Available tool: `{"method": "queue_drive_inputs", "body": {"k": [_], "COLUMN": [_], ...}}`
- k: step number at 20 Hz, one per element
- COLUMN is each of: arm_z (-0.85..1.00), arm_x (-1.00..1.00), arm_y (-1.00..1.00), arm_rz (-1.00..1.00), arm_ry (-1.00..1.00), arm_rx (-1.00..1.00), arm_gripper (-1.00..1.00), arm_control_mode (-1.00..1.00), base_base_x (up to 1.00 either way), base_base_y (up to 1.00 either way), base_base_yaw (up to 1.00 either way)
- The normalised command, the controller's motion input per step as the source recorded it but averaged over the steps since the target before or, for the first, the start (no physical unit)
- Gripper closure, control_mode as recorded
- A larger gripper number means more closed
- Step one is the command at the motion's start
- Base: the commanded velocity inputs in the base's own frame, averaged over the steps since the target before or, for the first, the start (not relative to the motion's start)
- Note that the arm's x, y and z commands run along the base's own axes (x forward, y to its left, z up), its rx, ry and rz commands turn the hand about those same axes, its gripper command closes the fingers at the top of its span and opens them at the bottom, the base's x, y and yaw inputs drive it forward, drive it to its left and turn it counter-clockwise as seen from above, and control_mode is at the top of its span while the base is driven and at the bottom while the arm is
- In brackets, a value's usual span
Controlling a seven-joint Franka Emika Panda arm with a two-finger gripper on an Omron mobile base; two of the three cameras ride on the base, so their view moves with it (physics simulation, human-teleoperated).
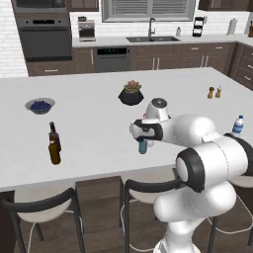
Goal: Move the plastic bottles in the middle to the plastics group, and the glass bottles in the middle to the glass group.
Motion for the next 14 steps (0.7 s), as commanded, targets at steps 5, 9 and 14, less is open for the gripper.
{"method": "queue_drive_inputs", "body": {"k": [5,9,14], "arm_z": [-0.2,-0.17,-0.12], "arm_x": [0.1,0.14,0.1], "arm_y": [0.0,0.0,0.0], "arm_rz": [0.0,0.0,0.0], "arm_ry": [0.0,0.0,0.0], "arm_rx": [0.0,0.0,0.0], "arm_gripper": [-1.0,-1.0,-1.0], "arm_control_mode": [-1.0,-1.0,-1.0], "base_base_x": [0.0,0.0,0.0], "base_base_y": [0.0,0.0,0.0], "base_base_yaw": [0.0,0.0,0.0]}}
